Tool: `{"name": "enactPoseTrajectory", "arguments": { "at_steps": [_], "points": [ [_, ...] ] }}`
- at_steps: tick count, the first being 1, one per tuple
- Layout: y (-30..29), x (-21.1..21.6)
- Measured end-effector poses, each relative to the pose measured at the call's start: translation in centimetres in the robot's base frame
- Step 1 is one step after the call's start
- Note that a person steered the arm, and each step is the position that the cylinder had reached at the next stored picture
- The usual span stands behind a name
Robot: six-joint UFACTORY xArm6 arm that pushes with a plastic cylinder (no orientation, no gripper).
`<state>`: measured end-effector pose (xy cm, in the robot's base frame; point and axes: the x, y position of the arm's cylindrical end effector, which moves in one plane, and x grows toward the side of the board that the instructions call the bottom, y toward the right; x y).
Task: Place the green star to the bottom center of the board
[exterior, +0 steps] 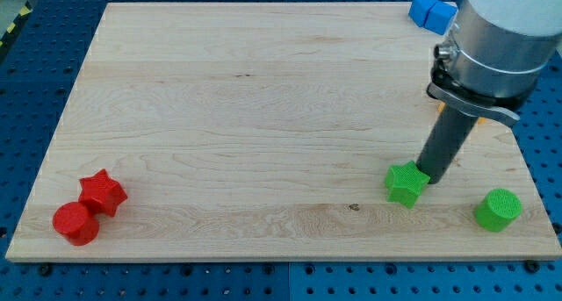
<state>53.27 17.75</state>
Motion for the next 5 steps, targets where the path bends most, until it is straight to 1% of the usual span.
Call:
{"name": "enactPoseTrajectory", "arguments": {
  "at_steps": [1, 2, 3, 4, 5],
  "points": [
    [-1.5, 0.2],
    [-3.9, 2.2],
    [-7.7, 2.8],
    [-4.9, 3.8],
    [-3.4, 7.3]
  ]
}}
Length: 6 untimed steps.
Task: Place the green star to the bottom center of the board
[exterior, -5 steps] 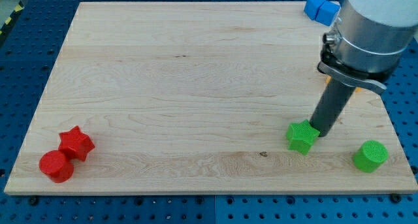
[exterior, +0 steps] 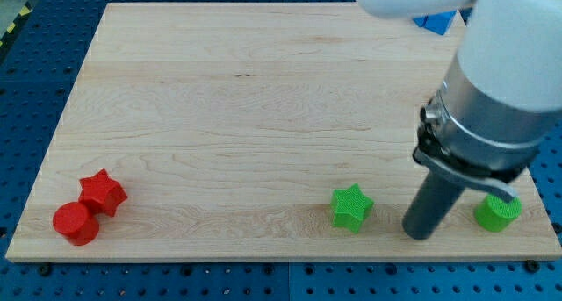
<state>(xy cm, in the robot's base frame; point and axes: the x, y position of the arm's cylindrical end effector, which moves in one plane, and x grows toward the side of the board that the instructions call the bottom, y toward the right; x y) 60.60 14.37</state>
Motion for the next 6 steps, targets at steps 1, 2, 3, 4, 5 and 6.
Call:
{"name": "enactPoseTrajectory", "arguments": {
  "at_steps": [1, 2, 3, 4, 5, 6],
  "points": [
    [-2.1, -0.4],
    [-3.8, -3.2],
    [-7.1, -4.0],
    [-9.7, -4.1],
    [-7.6, -3.8],
    [-7.3, -1.0]
  ]
}}
